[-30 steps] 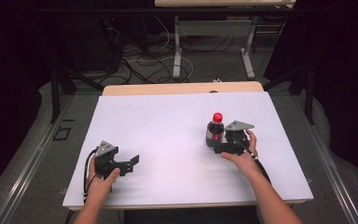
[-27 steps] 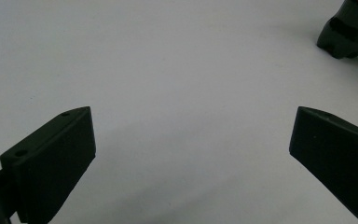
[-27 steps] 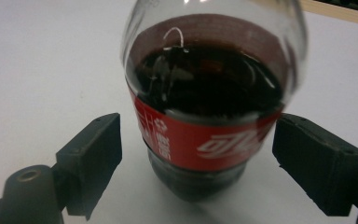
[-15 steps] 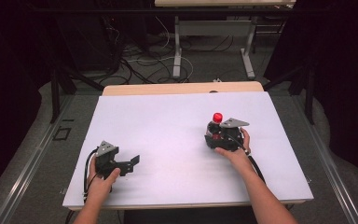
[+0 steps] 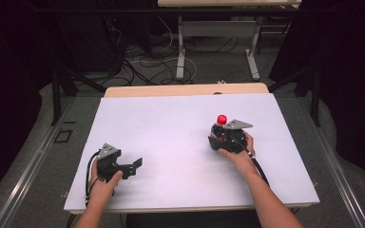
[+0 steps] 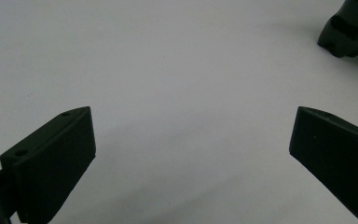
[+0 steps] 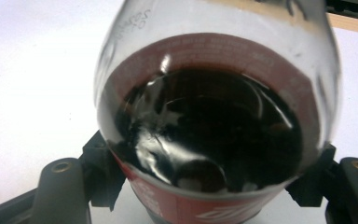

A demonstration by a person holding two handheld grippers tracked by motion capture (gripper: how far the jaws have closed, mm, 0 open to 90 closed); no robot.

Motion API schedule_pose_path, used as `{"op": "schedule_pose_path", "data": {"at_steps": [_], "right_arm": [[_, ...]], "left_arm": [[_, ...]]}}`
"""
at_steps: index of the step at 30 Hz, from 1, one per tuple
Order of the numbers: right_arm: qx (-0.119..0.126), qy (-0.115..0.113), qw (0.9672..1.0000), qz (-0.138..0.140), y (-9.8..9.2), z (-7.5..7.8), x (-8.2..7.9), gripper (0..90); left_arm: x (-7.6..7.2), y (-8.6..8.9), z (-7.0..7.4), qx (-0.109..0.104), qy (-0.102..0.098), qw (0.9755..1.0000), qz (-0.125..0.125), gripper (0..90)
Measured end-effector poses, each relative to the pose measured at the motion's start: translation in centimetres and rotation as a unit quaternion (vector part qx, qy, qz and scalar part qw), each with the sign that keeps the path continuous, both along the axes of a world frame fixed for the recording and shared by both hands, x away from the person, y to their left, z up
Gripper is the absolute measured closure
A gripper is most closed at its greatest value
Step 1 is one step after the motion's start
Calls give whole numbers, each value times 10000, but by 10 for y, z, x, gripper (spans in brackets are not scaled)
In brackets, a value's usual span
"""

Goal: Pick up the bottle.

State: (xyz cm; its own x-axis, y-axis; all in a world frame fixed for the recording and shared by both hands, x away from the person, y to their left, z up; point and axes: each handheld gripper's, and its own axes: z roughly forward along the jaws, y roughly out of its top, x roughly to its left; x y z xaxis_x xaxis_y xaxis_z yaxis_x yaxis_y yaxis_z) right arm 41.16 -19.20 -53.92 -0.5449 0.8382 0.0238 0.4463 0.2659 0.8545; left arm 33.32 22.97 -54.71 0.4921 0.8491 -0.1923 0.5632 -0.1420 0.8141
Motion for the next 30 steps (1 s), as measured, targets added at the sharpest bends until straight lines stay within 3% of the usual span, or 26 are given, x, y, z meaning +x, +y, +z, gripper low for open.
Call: {"op": "schedule_pose_path", "data": {"at_steps": [14,25,30], "right_arm": [[-16,0,10000,51,3,4,-8,283],[95,-184,9988,436,16,24,-37,283],[96,-206,9966,791,24,35,-56,283]], "left_arm": [[0,-1,0,14,-29,10000,-7,5],[0,-4,1,11,32,10000,-59,5],[-2,-6,8,-108,-23,9998,-180,5]]}}
